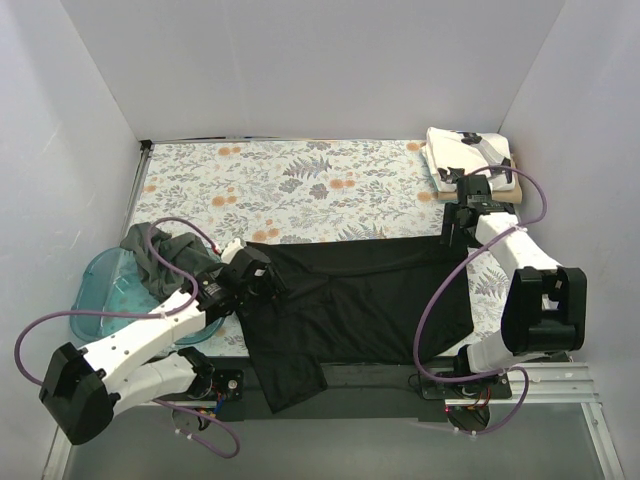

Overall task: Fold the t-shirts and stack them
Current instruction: Fold the tshirt

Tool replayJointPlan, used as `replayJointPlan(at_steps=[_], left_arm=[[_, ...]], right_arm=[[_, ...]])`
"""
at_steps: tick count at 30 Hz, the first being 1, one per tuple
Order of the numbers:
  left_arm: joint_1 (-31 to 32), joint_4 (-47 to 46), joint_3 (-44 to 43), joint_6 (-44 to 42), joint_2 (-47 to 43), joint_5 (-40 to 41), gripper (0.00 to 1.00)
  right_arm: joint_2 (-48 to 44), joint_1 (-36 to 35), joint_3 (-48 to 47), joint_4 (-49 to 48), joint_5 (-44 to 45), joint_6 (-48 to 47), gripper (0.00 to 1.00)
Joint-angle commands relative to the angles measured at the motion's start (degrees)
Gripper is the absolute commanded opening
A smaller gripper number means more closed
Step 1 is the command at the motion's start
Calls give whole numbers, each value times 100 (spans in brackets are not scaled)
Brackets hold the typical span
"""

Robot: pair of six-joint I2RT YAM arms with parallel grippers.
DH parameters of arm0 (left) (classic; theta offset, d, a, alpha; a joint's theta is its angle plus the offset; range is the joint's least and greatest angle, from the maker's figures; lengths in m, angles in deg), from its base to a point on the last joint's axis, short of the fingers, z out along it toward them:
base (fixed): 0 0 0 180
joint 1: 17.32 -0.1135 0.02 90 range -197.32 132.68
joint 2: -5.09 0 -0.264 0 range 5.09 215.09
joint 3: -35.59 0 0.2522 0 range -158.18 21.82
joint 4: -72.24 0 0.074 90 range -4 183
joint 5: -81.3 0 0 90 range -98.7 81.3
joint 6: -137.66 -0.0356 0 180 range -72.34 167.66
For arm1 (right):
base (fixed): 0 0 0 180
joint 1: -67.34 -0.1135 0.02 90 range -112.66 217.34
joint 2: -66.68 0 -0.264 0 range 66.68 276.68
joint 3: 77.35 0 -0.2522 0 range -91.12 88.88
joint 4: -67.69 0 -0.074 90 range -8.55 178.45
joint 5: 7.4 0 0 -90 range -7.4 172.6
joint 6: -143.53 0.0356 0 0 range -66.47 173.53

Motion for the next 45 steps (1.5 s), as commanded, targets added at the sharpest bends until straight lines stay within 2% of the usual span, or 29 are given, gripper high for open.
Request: replayJointPlan(at_steps=[1,4,8,9,18,29,35,45], left_arm=[[17,71,-527,-227,266,395,77],[-1,-104,-878,-402,836,624,85],[-176,-359,-1397,-675,1741,563,86],[-324,-447,-1554,-771,1910,389,86],[-1300,-1107,-1978,-1185,3633,-439,86],[-1951,-1450,-2329,-1449,4608,-571,86],[-2268,-1441,-3146,-1704,5435,-799,84],[-2514,-1371,-4139,-1932,6025,-966,85]], right_arm=[[-454,34,-98,-56,-451,-44,87],[-638,26,120,-660,-1888,-158,98],[-753,26,621,-1347,-3078,-150,98],[-744,26,683,-1575,-3142,-141,98],[125,26,728,-1902,-3002,-150,98],[1347,26,272,-2052,-2580,-79,98],[1909,26,-263,-2061,-2448,-88,98],[2385,26,-1073,-2017,-2290,-281,98]])
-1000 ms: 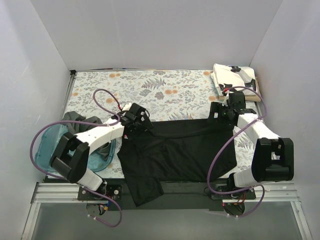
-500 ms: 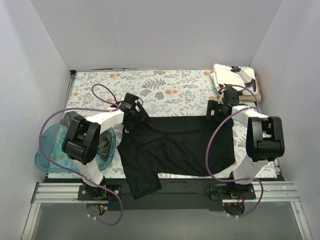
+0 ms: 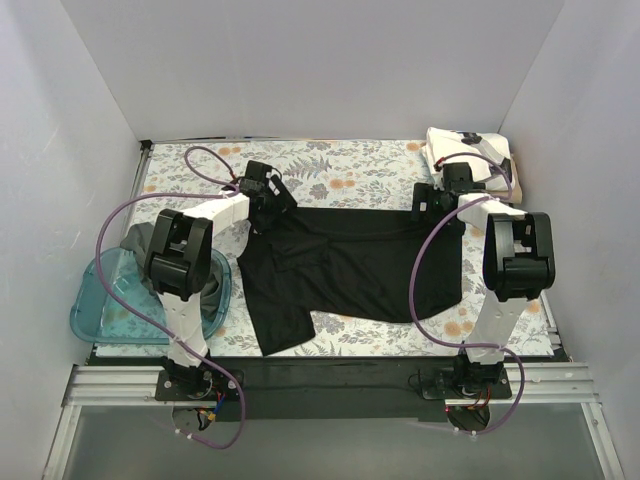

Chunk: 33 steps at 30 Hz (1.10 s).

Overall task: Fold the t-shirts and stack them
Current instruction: Fold the tshirt

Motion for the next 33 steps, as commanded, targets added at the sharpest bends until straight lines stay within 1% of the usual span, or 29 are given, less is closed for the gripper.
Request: replayJointPlan(at_steps=[1,3,6,7,8,10,11,13,14,15,16,17,18,19,20,21,22,25,27,28,30,33], left_arm=[[-114,375,-212,-317,375,105,84],[-115,507,-511,-352,367,61,84],[-106,569,-626,-423,139,-62,84],[-106,569,-591,-414,51,-62,85],[-106,569,-547,-414,-202,-254,85],[-88,561,-276,-379,-484,-273,85],[-62,552,-161,-353,-764,-264,86],[-27,552,278,-326,-1091,-308,86],[17,552,445,-291,-1423,-300,87],[43,543,655,-248,-1600,-273,87],[87,526,1066,-195,-1776,-264,87],[149,508,1305,-125,-1987,-256,87],[219,447,1525,-81,-2337,-247,88],[289,438,1945,-28,-2540,-160,88],[455,429,2132,86,-2717,-142,88],[596,437,2316,139,-2858,33,88],[798,446,2684,227,-3163,130,88],[1080,385,3248,605,-3709,88,89],[1282,376,3662,728,-4026,122,89],[1300,402,3776,755,-4367,148,89],[1344,490,4119,825,-4686,201,89],[1371,595,4453,904,-5266,166,89]], right_arm=[[195,26,-280,210,132,-157,98],[133,26,-368,272,132,-201,98],[-261,26,-386,386,106,-218,98],[-384,26,-352,413,106,-210,98],[-534,26,-229,465,97,-210,98],[-1017,26,-10,518,106,-87,98],[-1201,26,296,579,114,-26,98],[-1807,34,658,808,132,211,98],[-2044,26,1147,843,132,325,98],[-2499,26,1378,905,132,431,98],[-2721,26,1659,940,123,676,98],[-2941,26,1888,975,36,774,98],[-3352,26,2351,984,-130,836,98],[-3556,17,2573,1002,-514,993,98],[-3759,8,2784,1011,-666,1090,98],[-4143,-1,3239,1011,-816,1161,98],[-4347,-79,3435,1002,-974,1257,98],[-5156,-124,4050,1098,-844,1521,98],[-5586,-133,4157,1264,-687,1618,98],[-5684,-150,4131,1387,-581,1618,96],[-5852,-159,4114,1730,-370,1654,94],[-5862,-176,4228,1793,-211,1715,86]])
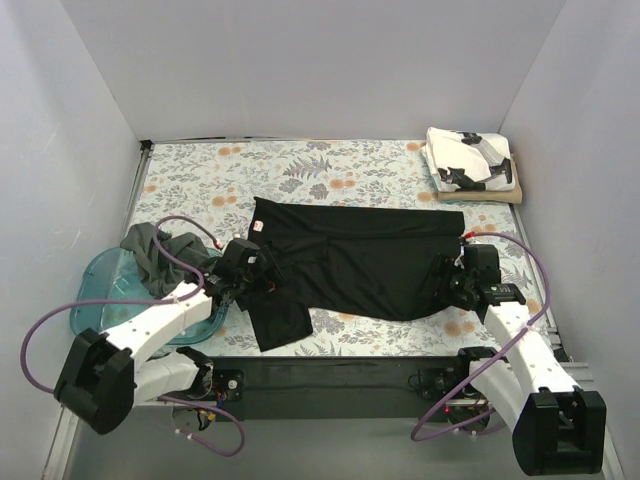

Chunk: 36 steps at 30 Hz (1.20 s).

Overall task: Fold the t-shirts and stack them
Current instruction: Fold the tshirt

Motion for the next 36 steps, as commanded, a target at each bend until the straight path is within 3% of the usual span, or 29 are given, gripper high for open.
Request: replayJointPlan(at_steps=[1,7,12,16,19,22,25,30,32,36], left_arm=[[38,75,264,238,-629,120,89],[55,453,510,326,-876,155,90],[55,550,624,413,-972,138,90],[55,559,616,431,-938,164,90],[46,629,546,370,-920,269,90],[46,717,502,378,-928,366,90],[55,787,458,361,-946,437,90],[55,910,431,352,-937,603,90],[55,972,361,343,-911,586,91],[55,1069,238,343,-858,525,91]], right_arm=[[33,-43,27,182,240,196,78],[473,-78,27,199,582,275,61],[438,-148,36,577,1144,591,53],[377,-201,10,753,1179,1039,27],[421,-219,-43,1113,1312,1118,21],[298,-262,-26,1236,987,1285,19],[78,-359,-166,1657,1038,1452,27],[-501,-395,-263,2219,1004,1629,30],[-703,-403,-315,2422,1074,1646,40],[-1064,-395,-447,2818,1479,1646,39]])
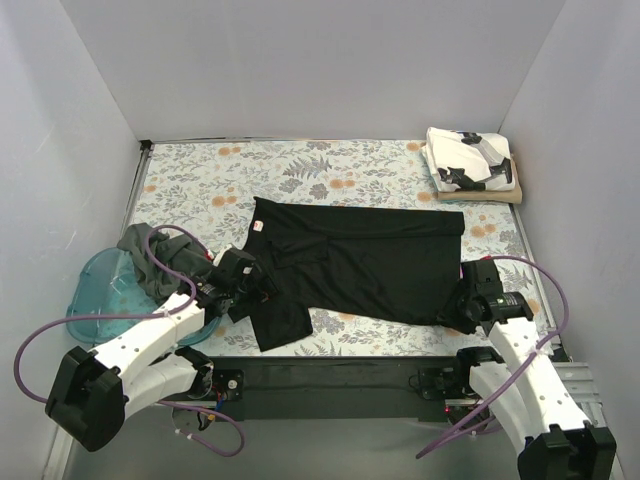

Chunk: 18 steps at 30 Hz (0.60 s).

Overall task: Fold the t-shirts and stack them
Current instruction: Fold the tshirt

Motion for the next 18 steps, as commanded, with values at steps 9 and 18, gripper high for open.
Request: replayJointPlan(at_steps=[9,18], left_arm=[[-15,841,-191,116,-76,-200,91],[125,964,486,546,-462,-1185,90]], right_arm=[[-539,-23,-582,123,780,-169,77],[-847,-23,112,-1074,497,665,98]])
